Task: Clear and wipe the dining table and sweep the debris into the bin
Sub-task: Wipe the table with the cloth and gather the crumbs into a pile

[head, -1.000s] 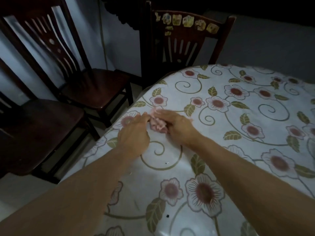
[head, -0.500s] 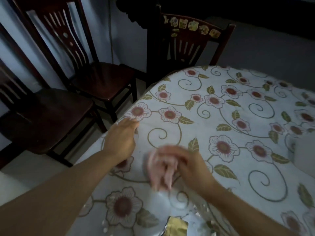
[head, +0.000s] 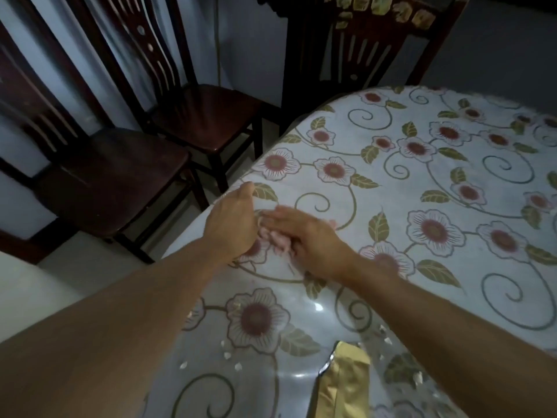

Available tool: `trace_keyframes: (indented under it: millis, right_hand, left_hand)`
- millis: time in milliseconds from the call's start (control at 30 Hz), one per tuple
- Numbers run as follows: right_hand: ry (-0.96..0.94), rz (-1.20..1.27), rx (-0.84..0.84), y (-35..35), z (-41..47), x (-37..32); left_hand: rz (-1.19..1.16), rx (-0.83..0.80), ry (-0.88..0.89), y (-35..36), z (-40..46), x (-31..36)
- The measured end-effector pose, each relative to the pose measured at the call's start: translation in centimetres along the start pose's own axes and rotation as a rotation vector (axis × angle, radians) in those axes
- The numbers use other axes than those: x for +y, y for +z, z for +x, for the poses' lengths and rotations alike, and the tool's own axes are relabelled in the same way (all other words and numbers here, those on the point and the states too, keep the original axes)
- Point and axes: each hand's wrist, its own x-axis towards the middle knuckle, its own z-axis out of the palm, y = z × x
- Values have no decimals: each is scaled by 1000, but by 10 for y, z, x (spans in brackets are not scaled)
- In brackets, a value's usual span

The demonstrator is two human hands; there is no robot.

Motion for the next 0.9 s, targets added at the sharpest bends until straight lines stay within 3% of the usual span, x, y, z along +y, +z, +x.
trace_keyframes:
  millis: [133, 233, 333, 433, 533, 700, 900]
  right_hand:
    - [-37, 176, -131, 0, -75, -41]
    - [94, 403, -197, -13, -127, -57]
    - [286, 458, 18, -48, -150, -46]
    - [444, 245, 335, -91, -138, 2]
    - [528, -49, 446, -112, -117, 63]
    - [532, -184, 259, -83, -109, 94]
    - [233, 41, 119, -33, -178, -8]
  left_hand:
    - [69, -65, 68, -8, -10, 9]
    - [31, -30, 124, -9, -29, 25]
    - [-17, -23, 249, 3, -47, 48]
    - [-13, -46, 348, 21, -59, 80]
    - [-23, -46, 331, 36, -68, 105]
    - [-41, -87, 317, 44, -72, 106]
    - [5, -233, 315, 39, -74, 105]
